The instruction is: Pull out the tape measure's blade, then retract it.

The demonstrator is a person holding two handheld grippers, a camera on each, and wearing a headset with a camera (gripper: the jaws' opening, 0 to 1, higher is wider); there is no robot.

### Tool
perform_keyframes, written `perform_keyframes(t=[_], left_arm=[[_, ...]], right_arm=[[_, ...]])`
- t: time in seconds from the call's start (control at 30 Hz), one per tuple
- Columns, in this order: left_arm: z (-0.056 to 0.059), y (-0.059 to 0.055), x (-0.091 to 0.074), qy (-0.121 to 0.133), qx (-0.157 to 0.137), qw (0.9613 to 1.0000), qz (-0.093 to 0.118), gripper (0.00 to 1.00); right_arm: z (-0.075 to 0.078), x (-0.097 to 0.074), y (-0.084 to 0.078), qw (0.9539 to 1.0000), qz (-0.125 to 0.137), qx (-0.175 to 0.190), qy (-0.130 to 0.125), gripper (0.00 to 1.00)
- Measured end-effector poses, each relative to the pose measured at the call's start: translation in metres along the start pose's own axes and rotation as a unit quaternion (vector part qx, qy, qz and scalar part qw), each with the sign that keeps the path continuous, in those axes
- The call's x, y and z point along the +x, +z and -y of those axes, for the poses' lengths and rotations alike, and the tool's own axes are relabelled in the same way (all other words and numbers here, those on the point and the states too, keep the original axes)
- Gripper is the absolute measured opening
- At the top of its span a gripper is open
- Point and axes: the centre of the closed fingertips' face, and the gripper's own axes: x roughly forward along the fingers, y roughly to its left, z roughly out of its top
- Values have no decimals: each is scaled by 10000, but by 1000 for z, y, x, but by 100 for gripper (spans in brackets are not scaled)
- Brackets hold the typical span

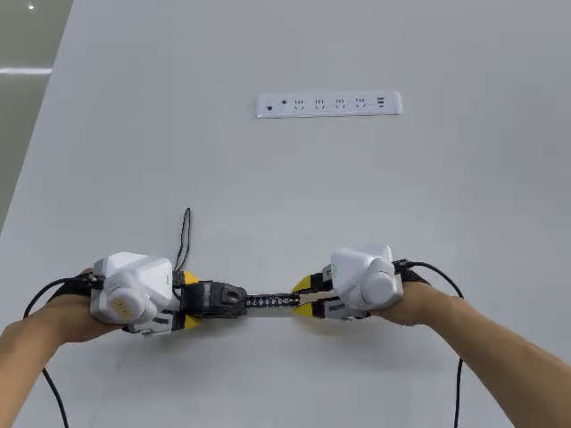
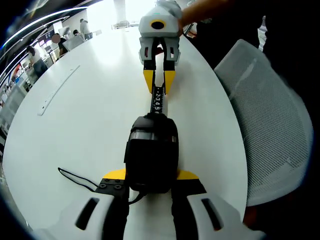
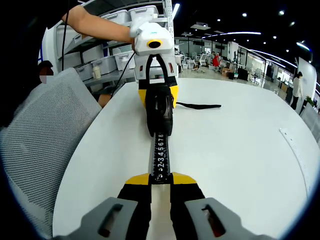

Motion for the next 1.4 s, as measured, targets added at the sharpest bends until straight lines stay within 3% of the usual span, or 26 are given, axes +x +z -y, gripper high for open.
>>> perform_keyframes(t=[1.4], left_arm=[[0,0,-2,-21,-1,10000,-46,29]], right_arm=[[1,-15,-10,10000,-42,-12,-4,12]])
